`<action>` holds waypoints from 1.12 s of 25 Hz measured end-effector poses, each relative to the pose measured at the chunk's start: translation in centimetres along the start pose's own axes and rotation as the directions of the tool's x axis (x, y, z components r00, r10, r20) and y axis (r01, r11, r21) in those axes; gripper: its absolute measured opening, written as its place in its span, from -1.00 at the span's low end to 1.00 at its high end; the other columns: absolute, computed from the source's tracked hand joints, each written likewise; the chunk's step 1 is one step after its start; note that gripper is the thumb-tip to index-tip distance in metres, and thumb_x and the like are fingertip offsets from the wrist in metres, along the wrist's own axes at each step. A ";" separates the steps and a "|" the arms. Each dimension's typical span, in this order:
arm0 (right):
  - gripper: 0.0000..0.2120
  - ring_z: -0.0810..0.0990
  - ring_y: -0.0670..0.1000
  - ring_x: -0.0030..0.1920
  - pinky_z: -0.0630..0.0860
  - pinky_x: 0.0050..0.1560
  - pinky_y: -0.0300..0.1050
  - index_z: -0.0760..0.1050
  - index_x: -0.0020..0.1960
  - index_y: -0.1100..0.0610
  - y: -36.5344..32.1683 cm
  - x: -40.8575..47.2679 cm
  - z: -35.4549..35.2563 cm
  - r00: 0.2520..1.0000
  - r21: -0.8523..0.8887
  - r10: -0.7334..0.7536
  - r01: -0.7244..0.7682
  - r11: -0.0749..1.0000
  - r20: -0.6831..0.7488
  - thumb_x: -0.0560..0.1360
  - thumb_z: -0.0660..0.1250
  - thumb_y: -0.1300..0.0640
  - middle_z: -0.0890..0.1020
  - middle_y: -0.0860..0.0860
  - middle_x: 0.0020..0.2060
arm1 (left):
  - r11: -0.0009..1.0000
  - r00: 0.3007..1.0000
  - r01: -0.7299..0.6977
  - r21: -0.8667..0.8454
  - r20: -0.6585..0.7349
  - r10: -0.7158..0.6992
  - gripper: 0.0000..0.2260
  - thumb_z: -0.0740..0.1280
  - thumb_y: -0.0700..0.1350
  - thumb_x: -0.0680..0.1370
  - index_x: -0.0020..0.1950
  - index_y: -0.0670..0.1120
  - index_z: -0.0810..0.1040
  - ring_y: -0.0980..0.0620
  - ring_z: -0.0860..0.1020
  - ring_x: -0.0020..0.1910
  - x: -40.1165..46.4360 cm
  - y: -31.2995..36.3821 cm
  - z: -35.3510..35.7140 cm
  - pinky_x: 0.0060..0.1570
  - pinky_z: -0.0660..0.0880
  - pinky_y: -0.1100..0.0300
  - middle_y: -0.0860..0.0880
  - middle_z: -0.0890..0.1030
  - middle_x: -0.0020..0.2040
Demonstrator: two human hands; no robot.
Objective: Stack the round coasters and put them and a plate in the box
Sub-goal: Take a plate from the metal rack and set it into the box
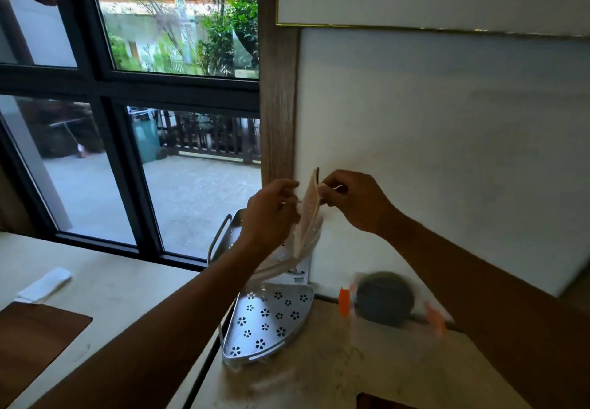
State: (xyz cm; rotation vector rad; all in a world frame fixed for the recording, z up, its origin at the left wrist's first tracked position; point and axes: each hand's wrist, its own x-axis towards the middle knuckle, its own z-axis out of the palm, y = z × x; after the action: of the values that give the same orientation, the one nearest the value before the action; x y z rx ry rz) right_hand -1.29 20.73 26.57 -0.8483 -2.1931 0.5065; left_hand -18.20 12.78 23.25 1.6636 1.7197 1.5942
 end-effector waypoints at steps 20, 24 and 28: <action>-0.85 0.60 -0.17 -0.13 0.47 -0.15 -0.40 0.58 0.05 -0.06 9.0 -12.6 -14.4 0.977 -0.289 0.121 -0.066 0.955 0.174 0.55 0.31 -0.06 0.65 -0.16 -0.14 | 0.918 0.898 -0.292 0.268 0.408 0.166 -0.86 0.43 -0.13 0.48 0.01 -0.01 0.71 0.20 0.55 -0.18 -3.4 5.8 13.9 -0.20 0.29 0.50 0.03 0.73 -0.07; -0.79 0.64 -0.18 -0.13 0.50 -0.13 -0.42 0.63 0.08 0.00 14.4 -15.5 -12.4 0.970 -0.089 0.243 -0.243 0.966 -0.005 0.47 0.44 -0.01 0.70 -0.11 -0.14 | 0.930 0.890 -0.275 0.243 0.431 0.151 -0.85 0.46 -0.19 0.45 0.00 -0.07 0.73 0.11 0.65 -0.09 -3.2 4.4 16.3 -0.02 0.47 0.37 -0.04 0.74 -0.05; -0.85 0.63 -0.05 -0.14 0.52 -0.14 -0.26 0.66 0.04 0.09 19.9 -17.4 -10.3 0.944 -0.094 0.330 -0.329 0.940 -0.006 0.50 0.41 0.10 0.69 -0.01 -0.13 | 0.937 0.911 -0.245 0.251 0.389 0.134 -0.85 0.47 -0.19 0.45 0.00 -0.07 0.72 0.17 0.60 -0.12 -1.9 1.7 18.4 -0.09 0.37 0.49 -0.06 0.74 -0.05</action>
State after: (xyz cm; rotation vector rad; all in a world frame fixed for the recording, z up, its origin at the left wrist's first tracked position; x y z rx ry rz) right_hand 23.76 23.58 13.63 -1.2786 -2.1046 0.5713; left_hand -2.24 19.97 17.10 2.1713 1.6958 1.0325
